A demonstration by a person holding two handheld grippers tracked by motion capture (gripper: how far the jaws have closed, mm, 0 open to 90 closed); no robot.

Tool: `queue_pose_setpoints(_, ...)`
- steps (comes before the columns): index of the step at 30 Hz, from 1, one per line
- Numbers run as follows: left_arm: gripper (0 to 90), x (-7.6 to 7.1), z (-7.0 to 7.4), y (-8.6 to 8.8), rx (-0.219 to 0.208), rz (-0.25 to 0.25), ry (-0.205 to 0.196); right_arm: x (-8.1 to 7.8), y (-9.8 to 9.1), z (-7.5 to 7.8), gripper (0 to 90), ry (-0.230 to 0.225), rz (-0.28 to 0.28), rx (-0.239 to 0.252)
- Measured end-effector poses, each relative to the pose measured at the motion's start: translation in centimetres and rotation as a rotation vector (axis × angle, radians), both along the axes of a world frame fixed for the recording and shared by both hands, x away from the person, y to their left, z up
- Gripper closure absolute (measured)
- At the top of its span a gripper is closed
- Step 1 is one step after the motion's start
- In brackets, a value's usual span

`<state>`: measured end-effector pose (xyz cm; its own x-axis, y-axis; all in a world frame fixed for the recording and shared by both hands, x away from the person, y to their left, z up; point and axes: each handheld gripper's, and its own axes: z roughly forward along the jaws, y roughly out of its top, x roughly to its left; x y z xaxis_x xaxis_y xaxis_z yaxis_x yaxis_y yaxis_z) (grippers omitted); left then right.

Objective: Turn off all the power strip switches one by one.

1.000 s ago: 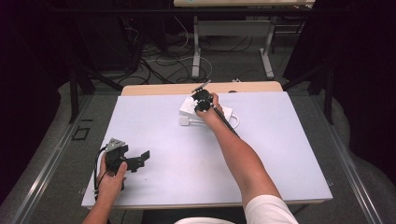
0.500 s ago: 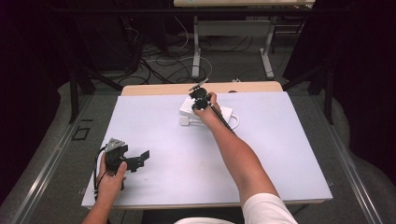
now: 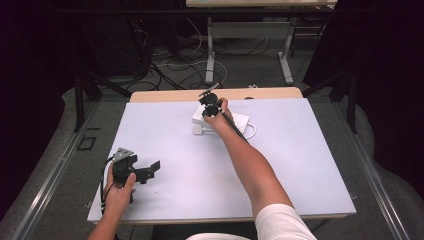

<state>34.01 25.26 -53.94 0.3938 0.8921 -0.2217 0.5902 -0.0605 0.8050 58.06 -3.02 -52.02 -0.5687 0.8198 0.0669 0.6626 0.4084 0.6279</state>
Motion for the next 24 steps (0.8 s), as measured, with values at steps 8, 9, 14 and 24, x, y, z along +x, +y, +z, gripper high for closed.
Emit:
queue_pose_setpoints(8,0.5,0.01,0.03,0.13,0.007,-0.007,0.009,0.32,0.12,-0.45,90.0,0.004,-0.001,0.016)
queue_pose_setpoints(9,0.5,0.03,-0.02,0.07,0.004,-0.005,0.003,0.31,0.12,-0.46,90.0,0.007,-0.001,0.022)
queue_pose_setpoints(14,0.5,0.01,-0.01,0.00,0.011,-0.012,0.007,0.48,0.04,-0.45,90.0,0.005,0.000,0.013)
queue_pose_setpoints(24,0.5,0.05,-0.04,0.04,0.012,-0.012,0.011,0.60,0.37,-0.52,90.0,-0.010,0.003,0.021)
